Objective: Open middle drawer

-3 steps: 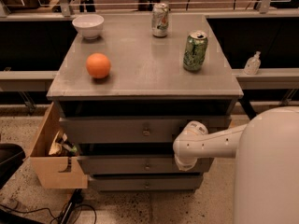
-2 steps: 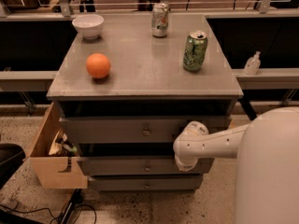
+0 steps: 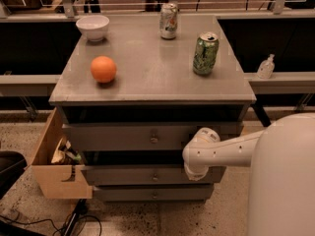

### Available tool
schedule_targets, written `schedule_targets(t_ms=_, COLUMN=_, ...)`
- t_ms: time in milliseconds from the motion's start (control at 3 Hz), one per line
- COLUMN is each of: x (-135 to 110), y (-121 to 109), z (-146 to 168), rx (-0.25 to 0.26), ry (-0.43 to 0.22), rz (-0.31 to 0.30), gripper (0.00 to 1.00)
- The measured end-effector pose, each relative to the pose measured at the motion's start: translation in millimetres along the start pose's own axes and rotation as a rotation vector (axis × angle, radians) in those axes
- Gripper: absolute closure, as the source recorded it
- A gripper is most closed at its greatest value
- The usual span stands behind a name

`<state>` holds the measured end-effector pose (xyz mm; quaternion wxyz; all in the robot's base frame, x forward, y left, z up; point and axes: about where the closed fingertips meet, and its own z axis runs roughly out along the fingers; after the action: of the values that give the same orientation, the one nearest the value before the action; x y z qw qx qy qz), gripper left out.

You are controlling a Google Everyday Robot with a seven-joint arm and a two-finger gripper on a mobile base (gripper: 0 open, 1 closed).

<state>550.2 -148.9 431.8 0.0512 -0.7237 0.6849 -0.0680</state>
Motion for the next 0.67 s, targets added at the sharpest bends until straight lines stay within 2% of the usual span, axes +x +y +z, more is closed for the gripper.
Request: schedule_targets(t_ms=667, x=0.0, y=0.0, z=-0.2, rx=0.0, ry=0.0, rz=0.0, gripper=1.0)
